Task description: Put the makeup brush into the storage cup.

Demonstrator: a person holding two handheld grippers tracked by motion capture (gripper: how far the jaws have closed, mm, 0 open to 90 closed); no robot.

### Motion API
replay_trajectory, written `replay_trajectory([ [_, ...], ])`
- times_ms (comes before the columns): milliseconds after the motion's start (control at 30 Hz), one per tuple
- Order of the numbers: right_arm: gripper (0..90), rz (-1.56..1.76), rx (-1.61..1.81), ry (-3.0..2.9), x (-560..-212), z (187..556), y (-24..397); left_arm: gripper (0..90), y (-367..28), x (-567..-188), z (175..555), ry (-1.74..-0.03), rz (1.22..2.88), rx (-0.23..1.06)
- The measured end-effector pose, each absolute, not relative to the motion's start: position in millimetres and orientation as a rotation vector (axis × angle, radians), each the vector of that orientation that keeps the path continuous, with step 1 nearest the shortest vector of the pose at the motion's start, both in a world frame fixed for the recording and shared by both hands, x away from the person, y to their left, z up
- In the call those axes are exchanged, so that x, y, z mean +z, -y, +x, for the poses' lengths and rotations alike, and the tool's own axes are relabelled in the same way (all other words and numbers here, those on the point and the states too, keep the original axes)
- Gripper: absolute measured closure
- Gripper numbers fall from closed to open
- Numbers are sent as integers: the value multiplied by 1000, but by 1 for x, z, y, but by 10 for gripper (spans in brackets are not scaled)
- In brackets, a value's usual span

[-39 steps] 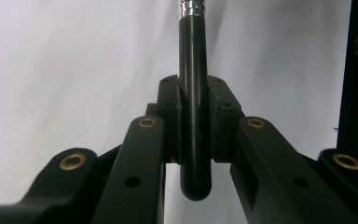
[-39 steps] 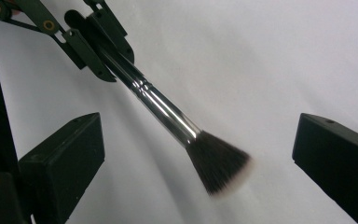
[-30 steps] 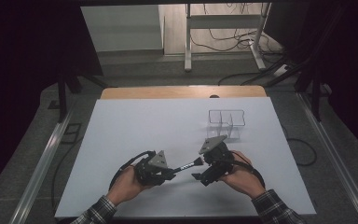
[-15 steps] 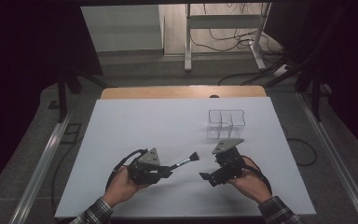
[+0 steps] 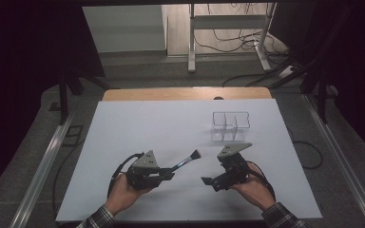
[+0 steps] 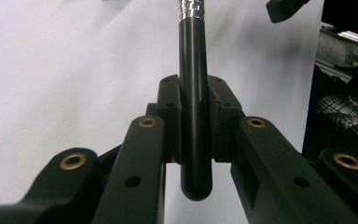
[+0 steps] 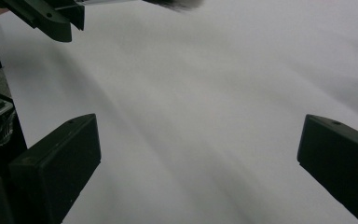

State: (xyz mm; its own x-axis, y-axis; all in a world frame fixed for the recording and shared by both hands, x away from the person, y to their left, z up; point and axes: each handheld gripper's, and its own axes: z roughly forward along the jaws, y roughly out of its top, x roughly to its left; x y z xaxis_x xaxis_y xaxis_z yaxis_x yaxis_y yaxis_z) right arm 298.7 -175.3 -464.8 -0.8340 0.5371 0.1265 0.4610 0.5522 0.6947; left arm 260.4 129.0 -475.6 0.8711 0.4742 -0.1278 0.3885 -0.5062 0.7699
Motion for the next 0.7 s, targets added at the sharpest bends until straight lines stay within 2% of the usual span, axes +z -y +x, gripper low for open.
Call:
replay_trajectory([
  [700,14,996,1386,-2656,-450,293,154,781,-119,-473,253,-608,2084,145],
])
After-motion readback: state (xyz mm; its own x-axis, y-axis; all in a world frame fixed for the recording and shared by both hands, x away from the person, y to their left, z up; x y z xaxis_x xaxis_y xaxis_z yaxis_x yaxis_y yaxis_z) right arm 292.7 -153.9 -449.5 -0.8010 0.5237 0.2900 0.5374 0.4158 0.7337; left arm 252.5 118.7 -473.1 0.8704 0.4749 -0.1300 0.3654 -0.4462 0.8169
